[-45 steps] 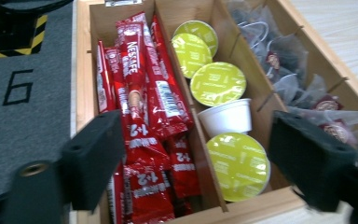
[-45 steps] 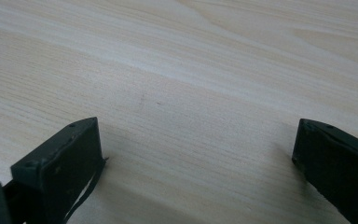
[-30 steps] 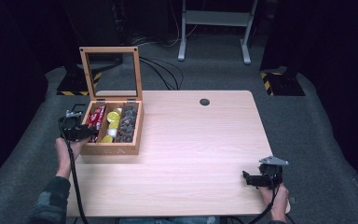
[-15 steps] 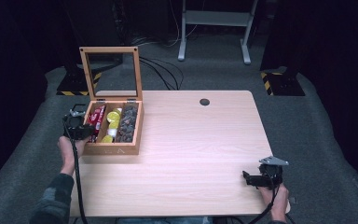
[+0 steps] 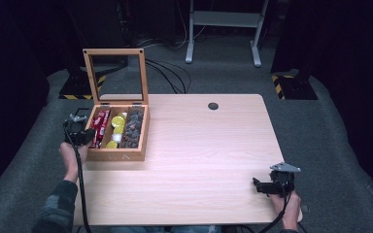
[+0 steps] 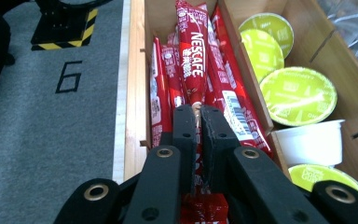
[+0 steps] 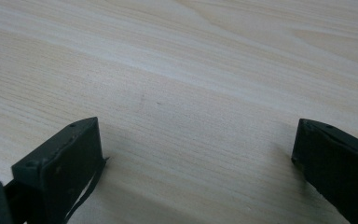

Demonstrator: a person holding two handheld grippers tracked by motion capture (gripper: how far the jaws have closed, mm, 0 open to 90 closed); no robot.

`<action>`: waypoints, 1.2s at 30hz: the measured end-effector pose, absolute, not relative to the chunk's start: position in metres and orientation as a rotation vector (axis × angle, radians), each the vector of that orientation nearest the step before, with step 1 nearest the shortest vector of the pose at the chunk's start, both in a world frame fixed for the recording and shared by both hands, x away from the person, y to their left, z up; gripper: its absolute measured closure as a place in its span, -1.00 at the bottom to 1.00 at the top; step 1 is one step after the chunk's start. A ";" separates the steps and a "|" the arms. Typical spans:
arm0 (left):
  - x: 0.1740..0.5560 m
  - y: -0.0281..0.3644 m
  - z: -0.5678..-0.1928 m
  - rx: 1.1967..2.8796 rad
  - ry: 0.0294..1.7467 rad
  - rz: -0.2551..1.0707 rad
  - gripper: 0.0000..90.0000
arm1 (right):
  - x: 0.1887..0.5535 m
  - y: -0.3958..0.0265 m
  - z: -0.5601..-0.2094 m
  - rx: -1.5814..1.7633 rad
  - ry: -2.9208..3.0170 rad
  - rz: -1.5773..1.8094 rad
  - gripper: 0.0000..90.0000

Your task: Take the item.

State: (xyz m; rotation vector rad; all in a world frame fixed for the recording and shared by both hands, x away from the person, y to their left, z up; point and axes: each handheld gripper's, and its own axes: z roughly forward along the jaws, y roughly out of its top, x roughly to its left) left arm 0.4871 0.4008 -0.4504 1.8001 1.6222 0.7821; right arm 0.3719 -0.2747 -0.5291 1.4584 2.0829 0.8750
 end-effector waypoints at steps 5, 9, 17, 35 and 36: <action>0.484 0.400 -0.446 1.794 1.602 0.789 0.89 | 0.372 -0.275 -0.529 1.459 2.082 0.875 -0.98; 0.481 0.399 -0.443 1.781 1.588 0.788 0.89 | 0.372 -0.275 -0.529 1.457 2.082 0.875 -0.98; 0.477 0.395 -0.438 1.780 1.561 0.789 0.90 | 0.372 -0.275 -0.529 1.460 2.081 0.875 -0.98; 0.468 0.385 -0.413 1.764 1.484 0.809 0.90 | 0.372 -0.275 -0.529 1.459 2.076 0.874 -0.97; 0.468 0.385 -0.413 1.764 1.484 0.809 0.90 | 0.372 -0.275 -0.529 1.459 2.076 0.874 -0.97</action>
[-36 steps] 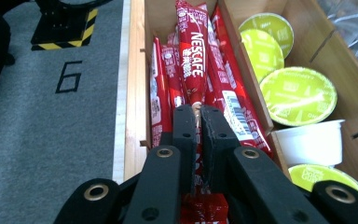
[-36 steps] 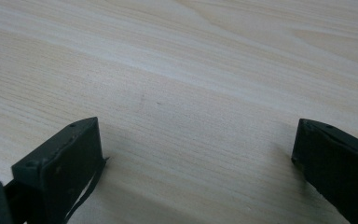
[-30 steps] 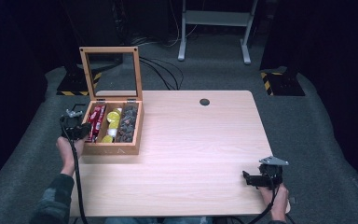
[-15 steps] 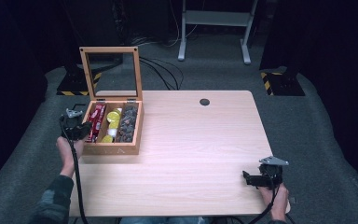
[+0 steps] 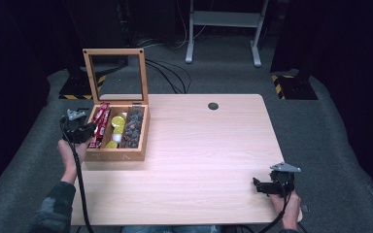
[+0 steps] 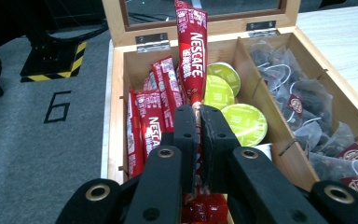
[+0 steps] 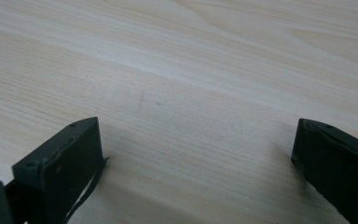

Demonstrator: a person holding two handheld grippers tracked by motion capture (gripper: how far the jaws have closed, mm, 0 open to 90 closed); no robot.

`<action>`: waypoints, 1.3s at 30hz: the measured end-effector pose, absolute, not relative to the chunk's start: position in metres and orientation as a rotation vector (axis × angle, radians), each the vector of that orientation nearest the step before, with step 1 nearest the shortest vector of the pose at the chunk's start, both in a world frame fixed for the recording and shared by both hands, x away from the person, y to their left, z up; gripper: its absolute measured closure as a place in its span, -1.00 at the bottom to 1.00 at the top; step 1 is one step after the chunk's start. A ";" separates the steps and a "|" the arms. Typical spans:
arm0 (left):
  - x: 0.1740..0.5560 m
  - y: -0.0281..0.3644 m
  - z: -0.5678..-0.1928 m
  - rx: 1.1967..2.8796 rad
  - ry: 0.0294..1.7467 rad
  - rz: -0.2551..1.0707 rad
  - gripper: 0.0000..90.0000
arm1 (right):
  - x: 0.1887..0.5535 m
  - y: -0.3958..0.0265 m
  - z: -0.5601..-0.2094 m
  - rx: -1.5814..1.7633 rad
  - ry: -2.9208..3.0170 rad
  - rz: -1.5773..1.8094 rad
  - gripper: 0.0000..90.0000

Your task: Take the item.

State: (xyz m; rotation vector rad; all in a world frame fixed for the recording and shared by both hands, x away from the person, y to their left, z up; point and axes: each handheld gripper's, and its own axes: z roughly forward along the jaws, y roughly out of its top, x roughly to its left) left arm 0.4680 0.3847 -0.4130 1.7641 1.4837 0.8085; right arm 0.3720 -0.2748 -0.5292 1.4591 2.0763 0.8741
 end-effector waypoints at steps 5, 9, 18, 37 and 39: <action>0.466 0.383 -0.407 1.747 1.466 0.804 0.90 | 0.372 -0.275 -0.529 1.457 2.077 0.875 -0.97; 0.463 0.378 -0.400 1.755 1.442 0.802 0.90 | 0.372 -0.275 -0.529 1.461 2.076 0.874 -0.97; 0.458 0.358 -0.391 1.755 1.377 0.792 0.90 | 0.372 -0.275 -0.529 1.459 2.076 0.878 -0.96; 0.453 0.316 -0.384 1.799 1.238 0.751 0.90 | 0.371 -0.275 -0.529 1.455 2.075 0.879 -0.95; 0.453 0.311 -0.384 1.808 1.223 0.749 0.90 | 0.371 -0.275 -0.529 1.456 2.075 0.878 -0.95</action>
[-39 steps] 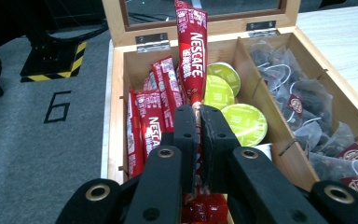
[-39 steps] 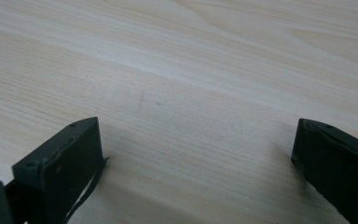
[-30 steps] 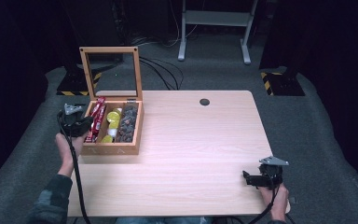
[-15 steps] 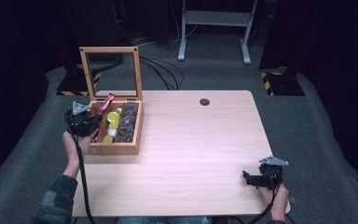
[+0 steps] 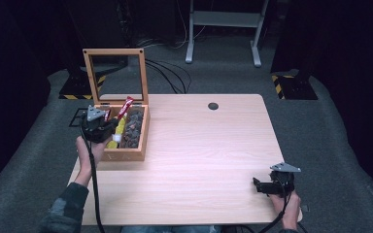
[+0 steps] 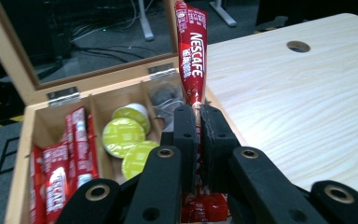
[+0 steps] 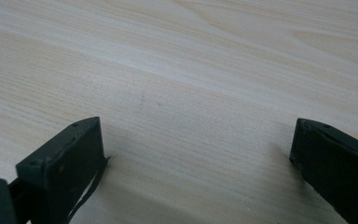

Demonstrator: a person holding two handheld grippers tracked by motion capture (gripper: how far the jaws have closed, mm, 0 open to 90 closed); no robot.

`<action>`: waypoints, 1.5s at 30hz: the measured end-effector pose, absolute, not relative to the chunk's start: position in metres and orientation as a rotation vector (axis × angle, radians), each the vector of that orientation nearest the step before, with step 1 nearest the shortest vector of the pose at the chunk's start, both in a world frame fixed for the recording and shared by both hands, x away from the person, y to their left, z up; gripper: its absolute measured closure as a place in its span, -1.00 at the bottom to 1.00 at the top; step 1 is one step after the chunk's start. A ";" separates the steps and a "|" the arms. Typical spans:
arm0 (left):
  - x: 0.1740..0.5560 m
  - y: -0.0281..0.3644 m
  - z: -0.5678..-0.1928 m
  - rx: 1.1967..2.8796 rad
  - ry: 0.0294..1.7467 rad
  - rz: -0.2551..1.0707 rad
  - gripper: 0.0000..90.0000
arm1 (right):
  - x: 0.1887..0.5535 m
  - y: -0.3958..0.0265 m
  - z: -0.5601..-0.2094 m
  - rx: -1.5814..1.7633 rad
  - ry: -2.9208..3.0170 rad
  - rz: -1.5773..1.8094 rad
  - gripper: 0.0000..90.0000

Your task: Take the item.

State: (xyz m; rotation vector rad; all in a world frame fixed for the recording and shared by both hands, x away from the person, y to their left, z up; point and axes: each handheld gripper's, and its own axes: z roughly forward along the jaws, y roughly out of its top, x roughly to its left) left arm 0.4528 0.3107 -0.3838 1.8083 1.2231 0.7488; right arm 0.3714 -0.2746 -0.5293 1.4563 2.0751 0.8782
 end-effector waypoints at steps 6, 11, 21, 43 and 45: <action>0.453 0.296 -0.383 1.817 1.188 0.728 0.90 | 0.372 -0.275 -0.529 1.454 2.078 0.880 -0.95; 0.453 0.286 -0.383 1.827 1.164 0.719 0.90 | 0.371 -0.275 -0.529 1.457 2.075 0.879 -0.95; 0.454 0.265 -0.385 1.849 1.125 0.694 0.90 | 0.371 -0.275 -0.529 1.456 2.075 0.882 -0.94; 0.460 0.220 -0.404 1.902 1.054 0.622 0.90 | 0.371 -0.275 -0.529 1.447 2.079 0.883 -0.93; 0.462 0.214 -0.407 1.908 1.050 0.608 0.90 | 0.371 -0.275 -0.529 1.447 2.079 0.884 -0.93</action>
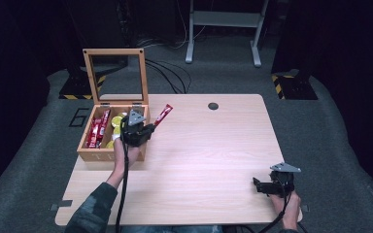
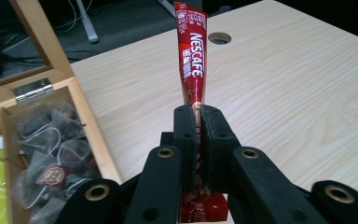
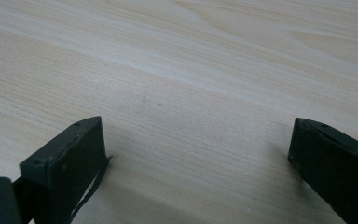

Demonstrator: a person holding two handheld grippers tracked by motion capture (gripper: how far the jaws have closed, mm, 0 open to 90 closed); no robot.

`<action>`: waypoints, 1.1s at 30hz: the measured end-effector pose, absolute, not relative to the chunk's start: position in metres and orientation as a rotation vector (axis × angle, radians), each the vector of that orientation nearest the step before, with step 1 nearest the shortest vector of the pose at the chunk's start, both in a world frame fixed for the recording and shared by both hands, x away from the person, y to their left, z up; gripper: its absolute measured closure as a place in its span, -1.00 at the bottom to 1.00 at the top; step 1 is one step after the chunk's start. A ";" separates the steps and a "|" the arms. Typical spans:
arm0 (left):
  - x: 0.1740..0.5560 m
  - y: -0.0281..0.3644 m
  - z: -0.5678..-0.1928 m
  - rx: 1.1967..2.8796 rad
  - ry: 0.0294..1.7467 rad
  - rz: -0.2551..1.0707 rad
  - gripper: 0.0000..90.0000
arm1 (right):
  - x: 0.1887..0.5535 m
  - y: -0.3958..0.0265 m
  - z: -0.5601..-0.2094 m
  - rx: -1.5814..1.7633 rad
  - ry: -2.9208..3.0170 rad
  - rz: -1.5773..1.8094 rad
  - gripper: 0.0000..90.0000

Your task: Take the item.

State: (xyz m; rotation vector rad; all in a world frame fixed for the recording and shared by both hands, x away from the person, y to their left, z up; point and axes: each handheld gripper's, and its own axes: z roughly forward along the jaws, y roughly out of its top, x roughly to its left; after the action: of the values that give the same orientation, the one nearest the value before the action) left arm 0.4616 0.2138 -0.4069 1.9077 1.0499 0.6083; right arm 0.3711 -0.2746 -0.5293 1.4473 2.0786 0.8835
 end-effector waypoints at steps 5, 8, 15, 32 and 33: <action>0.464 0.204 -0.412 1.923 1.039 0.592 0.90 | 0.371 -0.275 -0.529 1.448 2.079 0.882 -0.93; 0.465 0.194 -0.416 1.930 1.029 0.579 0.90 | 0.371 -0.275 -0.529 1.448 2.078 0.883 -0.93; 0.469 0.177 -0.425 1.952 1.017 0.558 0.90 | 0.371 -0.274 -0.529 1.453 2.077 0.882 -0.93; 0.476 0.150 -0.453 1.972 1.026 0.491 0.90 | 0.371 -0.274 -0.529 1.448 2.079 0.882 -0.93; 0.477 0.149 -0.455 1.975 1.029 0.486 0.90 | 0.371 -0.275 -0.529 1.448 2.079 0.883 -0.93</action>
State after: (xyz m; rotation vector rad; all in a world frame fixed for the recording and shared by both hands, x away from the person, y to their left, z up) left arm 0.4766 0.1488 -0.4547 1.9747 1.0285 0.4862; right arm 0.3712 -0.2745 -0.5293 1.4476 2.0787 0.8831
